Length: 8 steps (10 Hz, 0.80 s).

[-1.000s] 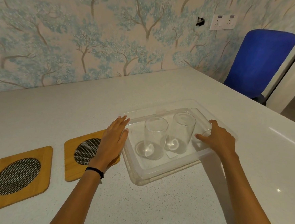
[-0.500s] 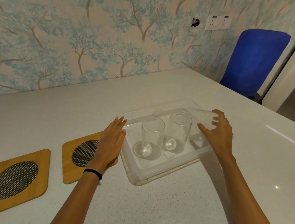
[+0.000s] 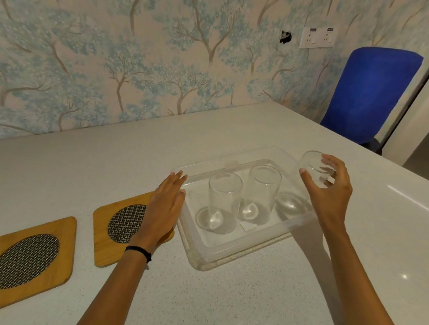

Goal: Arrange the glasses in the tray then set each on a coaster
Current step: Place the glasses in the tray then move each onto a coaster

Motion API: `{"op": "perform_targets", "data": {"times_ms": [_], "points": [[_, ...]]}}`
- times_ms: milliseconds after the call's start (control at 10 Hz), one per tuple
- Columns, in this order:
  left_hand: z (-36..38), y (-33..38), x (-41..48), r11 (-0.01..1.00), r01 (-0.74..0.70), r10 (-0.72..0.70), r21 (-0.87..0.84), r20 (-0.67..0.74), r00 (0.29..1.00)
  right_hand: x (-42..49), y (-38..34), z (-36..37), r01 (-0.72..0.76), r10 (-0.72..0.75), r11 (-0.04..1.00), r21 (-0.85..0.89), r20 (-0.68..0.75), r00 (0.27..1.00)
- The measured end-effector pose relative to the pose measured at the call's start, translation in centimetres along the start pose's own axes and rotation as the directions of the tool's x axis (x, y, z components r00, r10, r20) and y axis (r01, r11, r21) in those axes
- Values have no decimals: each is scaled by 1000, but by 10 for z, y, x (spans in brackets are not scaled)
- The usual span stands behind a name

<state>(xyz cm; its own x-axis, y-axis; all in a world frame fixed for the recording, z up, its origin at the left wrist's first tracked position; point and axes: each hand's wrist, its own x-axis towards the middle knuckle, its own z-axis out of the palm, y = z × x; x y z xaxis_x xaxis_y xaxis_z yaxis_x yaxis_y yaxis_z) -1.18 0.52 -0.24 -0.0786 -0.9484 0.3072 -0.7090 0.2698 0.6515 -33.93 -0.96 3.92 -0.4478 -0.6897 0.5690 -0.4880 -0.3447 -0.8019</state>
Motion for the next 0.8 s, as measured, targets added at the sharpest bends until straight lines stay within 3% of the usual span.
{"op": "perform_targets", "data": {"times_ms": [300,800], "points": [[0,2,0,1000,3,-3,6,1,1000,-8,6,9,15,-15,1000,-5,90,996],[-1,5,1,1000,7,-7,21,-3,1000,-7,12,11,-41,36,998,42,115,993]]}}
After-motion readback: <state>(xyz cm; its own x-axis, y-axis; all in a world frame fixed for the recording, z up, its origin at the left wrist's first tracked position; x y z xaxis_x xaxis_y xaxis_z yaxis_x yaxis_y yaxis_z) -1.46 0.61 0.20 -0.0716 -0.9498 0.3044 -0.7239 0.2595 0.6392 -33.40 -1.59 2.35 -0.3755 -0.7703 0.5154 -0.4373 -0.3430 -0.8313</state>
